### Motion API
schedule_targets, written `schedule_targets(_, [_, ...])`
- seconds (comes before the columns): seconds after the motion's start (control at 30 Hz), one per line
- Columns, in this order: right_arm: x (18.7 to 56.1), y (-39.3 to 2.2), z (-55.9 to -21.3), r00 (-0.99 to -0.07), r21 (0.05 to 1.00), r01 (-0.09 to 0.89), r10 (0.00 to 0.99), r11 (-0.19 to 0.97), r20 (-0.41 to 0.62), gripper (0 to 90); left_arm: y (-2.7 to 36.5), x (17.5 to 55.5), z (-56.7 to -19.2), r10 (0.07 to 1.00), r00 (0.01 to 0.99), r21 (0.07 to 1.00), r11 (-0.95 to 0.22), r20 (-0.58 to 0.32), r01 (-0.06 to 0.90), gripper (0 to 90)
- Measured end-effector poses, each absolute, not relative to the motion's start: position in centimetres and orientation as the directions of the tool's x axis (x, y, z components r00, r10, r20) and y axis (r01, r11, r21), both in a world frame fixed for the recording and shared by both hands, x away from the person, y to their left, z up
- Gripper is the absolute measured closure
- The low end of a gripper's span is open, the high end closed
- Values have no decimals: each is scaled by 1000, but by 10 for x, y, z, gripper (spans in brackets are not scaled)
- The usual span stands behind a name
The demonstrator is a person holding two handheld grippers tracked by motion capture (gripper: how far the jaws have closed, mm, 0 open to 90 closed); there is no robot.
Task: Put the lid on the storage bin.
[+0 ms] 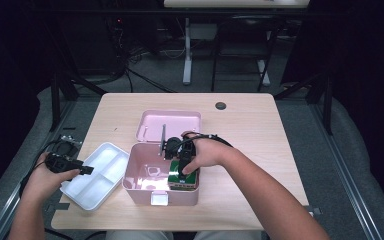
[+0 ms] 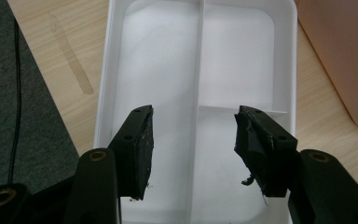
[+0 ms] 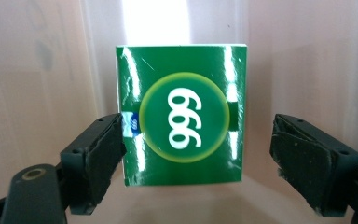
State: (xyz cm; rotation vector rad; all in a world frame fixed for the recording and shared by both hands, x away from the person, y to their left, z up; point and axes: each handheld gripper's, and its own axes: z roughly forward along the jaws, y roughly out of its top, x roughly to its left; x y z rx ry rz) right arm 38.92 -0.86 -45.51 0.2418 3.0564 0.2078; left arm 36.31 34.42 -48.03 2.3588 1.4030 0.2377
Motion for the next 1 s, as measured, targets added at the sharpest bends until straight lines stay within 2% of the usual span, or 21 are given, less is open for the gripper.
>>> schedule_targets(0.77, [371,-34,-408,-970,131,199,215,971,-116,211,333,362,-483,855,519,385,-475,-11,791,464])
schedule_targets(1.0, [368,-52,-397,-959,173,223,248,959,-138,224,335,362,-483,861,508,388,-465,-11,796,465])
